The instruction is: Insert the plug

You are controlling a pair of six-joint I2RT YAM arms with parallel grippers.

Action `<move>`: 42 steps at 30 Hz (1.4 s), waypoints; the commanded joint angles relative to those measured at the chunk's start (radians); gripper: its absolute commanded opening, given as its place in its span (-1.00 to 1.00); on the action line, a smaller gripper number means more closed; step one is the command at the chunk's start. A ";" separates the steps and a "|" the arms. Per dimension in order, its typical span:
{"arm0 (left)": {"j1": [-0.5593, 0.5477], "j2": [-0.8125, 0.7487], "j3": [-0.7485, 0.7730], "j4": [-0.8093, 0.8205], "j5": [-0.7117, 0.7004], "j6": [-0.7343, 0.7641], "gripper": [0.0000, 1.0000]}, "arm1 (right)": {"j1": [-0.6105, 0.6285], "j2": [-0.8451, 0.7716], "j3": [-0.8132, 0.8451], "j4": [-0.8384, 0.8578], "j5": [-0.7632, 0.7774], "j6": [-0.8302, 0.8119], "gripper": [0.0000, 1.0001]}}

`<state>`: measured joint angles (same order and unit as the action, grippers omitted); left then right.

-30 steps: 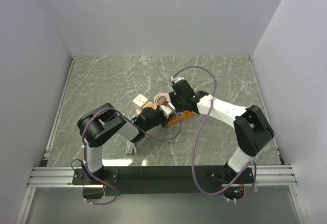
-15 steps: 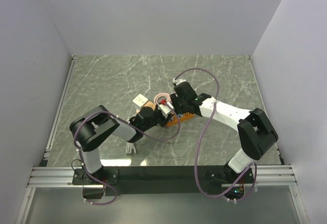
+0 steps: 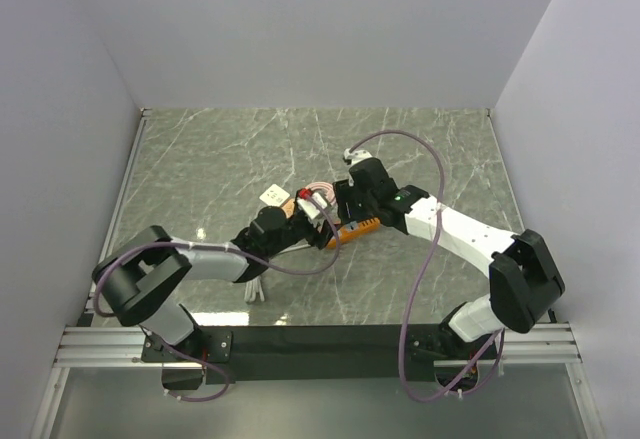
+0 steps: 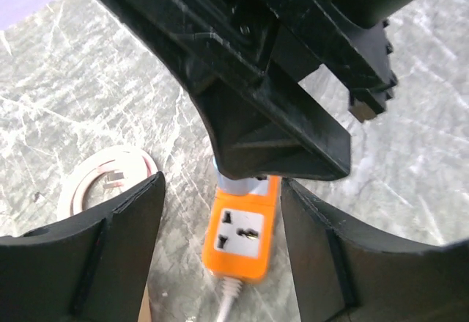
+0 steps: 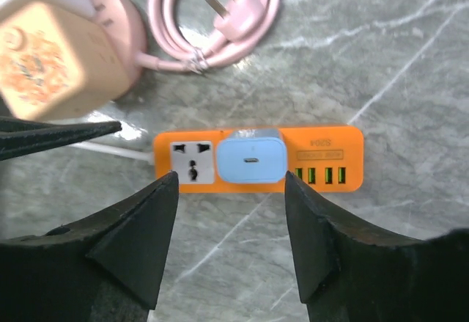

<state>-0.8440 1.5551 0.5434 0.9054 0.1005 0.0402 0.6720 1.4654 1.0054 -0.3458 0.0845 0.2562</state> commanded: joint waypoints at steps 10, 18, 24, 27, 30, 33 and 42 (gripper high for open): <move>-0.003 -0.262 -0.037 -0.103 -0.097 -0.114 0.44 | -0.017 -0.043 -0.016 0.085 0.023 0.009 0.57; 0.126 -0.409 0.026 -0.301 -0.395 -0.323 0.88 | -0.101 -0.161 -0.071 0.217 0.090 0.020 0.86; 0.371 -0.443 0.062 -0.430 -0.415 -0.468 0.99 | -0.235 -0.298 -0.230 0.433 0.123 0.031 1.00; 0.436 -0.460 0.075 -0.483 -0.481 -0.484 0.99 | -0.299 -0.358 -0.269 0.473 0.144 0.047 1.00; 0.541 -0.481 0.079 -0.523 -0.481 -0.503 0.99 | -0.363 -0.421 -0.339 0.543 0.156 0.083 1.00; 0.666 -0.469 0.093 -0.553 -0.403 -0.536 0.99 | -0.408 -0.493 -0.395 0.594 0.156 0.112 1.00; 0.695 -0.470 0.102 -0.589 -0.461 -0.557 0.99 | -0.428 -0.655 -0.468 0.603 0.202 0.129 1.00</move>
<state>-0.1478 1.1034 0.6102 0.3180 -0.3401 -0.4961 0.2485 0.8486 0.5552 0.1936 0.2516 0.3668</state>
